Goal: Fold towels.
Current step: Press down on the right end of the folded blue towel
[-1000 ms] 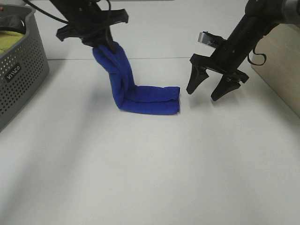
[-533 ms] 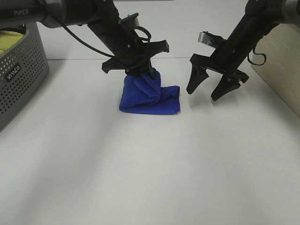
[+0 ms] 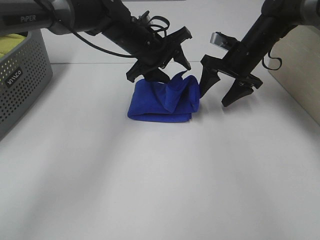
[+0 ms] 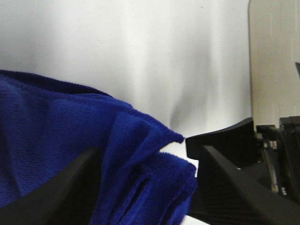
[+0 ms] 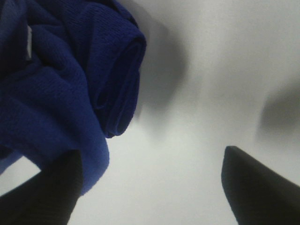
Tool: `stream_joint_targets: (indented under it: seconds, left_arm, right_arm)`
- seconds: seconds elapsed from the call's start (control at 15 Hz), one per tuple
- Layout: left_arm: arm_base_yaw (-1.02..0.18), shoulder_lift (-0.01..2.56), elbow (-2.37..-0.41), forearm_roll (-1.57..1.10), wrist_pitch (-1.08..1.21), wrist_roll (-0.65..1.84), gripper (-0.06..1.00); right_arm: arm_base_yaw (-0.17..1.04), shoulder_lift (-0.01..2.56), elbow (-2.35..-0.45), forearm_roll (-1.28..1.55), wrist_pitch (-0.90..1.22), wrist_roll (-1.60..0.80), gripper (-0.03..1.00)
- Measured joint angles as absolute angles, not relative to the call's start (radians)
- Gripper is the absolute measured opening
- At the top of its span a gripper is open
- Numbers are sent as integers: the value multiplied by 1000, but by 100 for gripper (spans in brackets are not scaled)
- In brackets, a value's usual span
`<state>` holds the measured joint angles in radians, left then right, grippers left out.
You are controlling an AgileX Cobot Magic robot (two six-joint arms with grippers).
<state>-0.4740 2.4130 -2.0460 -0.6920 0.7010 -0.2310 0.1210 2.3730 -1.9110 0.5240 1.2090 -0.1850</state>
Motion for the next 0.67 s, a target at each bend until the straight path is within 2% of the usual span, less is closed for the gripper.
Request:
stream_joint_targets:
  seconds: [0.2, 0.53, 0.67]
  left_arm:
    - [-460, 2372, -2046, -707, 704, -147, 59]
    - [-354, 2268, -2046, -664, 710, -22, 59]
    - [-311, 2252, -2046, -624, 743, -22, 59]
  right_arm:
    - [121, 2330, -1911, 530, 1209, -199, 79]
    - [121, 2188, -1911, 577, 1209, -202, 79]
    - [121, 2154, -1911, 678, 1211, -228, 79]
